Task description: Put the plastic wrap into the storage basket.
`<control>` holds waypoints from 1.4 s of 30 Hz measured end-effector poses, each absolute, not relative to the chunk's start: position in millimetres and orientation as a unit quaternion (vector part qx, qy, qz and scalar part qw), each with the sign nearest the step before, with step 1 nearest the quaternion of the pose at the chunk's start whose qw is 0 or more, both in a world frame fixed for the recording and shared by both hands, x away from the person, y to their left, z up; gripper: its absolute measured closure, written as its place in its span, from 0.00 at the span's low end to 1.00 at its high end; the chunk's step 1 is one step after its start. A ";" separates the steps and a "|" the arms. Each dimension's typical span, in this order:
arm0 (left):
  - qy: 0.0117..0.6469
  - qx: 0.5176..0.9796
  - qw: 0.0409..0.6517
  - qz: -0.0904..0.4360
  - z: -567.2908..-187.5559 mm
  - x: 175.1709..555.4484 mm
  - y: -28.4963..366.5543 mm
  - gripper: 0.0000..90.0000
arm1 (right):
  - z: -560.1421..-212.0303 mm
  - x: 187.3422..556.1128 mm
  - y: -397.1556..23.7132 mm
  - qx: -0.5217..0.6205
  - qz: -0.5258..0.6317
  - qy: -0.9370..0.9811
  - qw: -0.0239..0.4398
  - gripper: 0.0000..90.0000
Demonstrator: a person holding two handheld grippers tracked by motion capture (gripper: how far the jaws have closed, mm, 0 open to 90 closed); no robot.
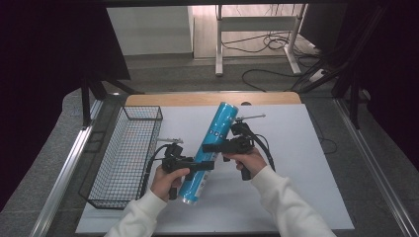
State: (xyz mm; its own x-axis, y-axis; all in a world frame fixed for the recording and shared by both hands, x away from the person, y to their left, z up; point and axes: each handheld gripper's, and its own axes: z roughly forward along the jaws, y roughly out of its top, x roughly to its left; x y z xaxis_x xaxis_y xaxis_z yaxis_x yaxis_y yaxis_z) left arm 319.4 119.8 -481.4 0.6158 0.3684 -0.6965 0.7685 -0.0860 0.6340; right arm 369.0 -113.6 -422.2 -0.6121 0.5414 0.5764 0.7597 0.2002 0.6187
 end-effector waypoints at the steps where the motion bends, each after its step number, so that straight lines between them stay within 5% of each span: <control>1: 0.398 0.716 0.544 -0.183 -481.5 318.8 119.8 0.36 | -421.0 368.6 -120.2 -0.429 -0.480 -0.756 0.120 0.16; 10: 0.410 0.713 0.546 -0.158 -472.2 313.8 131.8 0.36 | -415.2 351.0 -160.8 -0.419 -0.508 -0.746 0.102 0.15; 20: 0.430 0.706 0.548 -0.132 -461.7 308.3 145.7 0.36 | -442.2 325.2 -234.9 -0.431 -0.474 -0.768 -0.010 0.15; 26: 0.435 0.709 0.543 -0.117 -454.1 303.4 154.5 0.36 | -457.7 316.2 -256.4 -0.422 -0.445 -0.787 -0.064 0.17; 42: 0.467 0.687 0.551 -0.082 -428.6 293.5 194.3 0.36 | -482.5 303.9 -271.7 -0.409 -0.409 -0.809 -0.105 0.18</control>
